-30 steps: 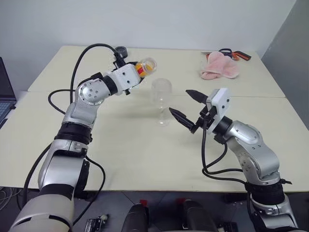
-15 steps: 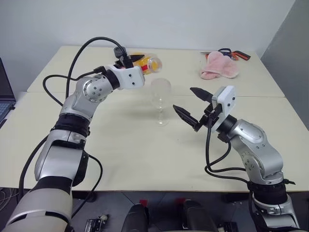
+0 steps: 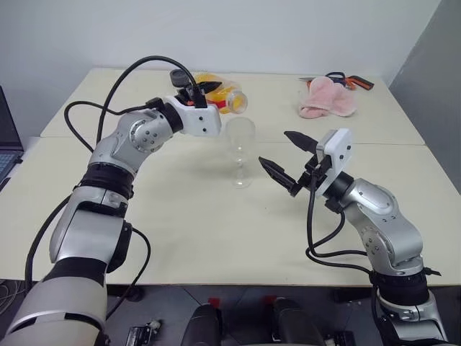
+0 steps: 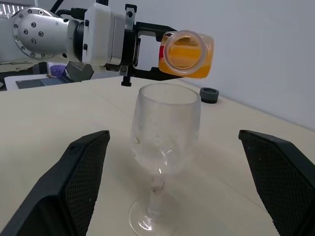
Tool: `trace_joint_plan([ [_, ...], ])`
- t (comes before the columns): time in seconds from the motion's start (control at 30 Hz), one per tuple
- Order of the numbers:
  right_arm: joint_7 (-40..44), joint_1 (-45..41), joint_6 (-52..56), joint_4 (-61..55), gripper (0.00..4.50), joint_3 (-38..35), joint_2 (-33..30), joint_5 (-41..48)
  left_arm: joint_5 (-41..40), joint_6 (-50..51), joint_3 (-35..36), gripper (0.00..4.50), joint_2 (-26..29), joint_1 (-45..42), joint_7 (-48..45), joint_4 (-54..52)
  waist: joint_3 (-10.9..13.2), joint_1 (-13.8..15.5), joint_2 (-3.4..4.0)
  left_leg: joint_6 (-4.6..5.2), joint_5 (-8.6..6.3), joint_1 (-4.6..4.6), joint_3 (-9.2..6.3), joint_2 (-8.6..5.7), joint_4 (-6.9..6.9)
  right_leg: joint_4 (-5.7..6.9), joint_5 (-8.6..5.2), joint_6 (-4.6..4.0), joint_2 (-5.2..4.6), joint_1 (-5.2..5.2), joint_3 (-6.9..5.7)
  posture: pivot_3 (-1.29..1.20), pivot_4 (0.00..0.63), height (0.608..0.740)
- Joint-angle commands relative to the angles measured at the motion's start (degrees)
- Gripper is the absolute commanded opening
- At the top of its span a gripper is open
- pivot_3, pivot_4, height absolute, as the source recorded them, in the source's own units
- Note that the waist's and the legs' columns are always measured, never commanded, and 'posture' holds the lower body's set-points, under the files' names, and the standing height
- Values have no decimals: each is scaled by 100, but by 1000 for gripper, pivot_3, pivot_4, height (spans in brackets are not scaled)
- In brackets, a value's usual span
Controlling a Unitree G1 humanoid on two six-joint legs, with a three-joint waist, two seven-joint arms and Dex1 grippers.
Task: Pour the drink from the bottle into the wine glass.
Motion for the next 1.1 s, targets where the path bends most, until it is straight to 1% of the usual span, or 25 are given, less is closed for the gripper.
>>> trace_joint_plan([
  [0.03,5,9,-135,-131,4500,-117,-46,45,104,-166,4,1635,133,-347,339,-34,0,0,0,0,0,0,0,0,0,0,0,0,0,0,-1,0,150,740],
  [0.67,51,118,-136,-201,4500,-164,-146,130,553,-346,-246,1635,254,-556,1005,148,0,0,0,-1,0,1,3,0,0,2,0,0,0,-1,1,0,150,740],
  [0.9,200,204,-106,-348,4500,-340,-194,446,599,-330,-286,1635,278,-580,1086,144,0,0,0,-1,0,0,3,0,0,2,0,0,-1,-1,1,0,150,740],
  [1.1,262,308,127,-569,4500,-572,-338,930,616,-310,-301,1635,278,-588,1126,134,0,1,0,-1,0,0,3,0,0,2,0,0,-2,-1,1,0,150,740],
])
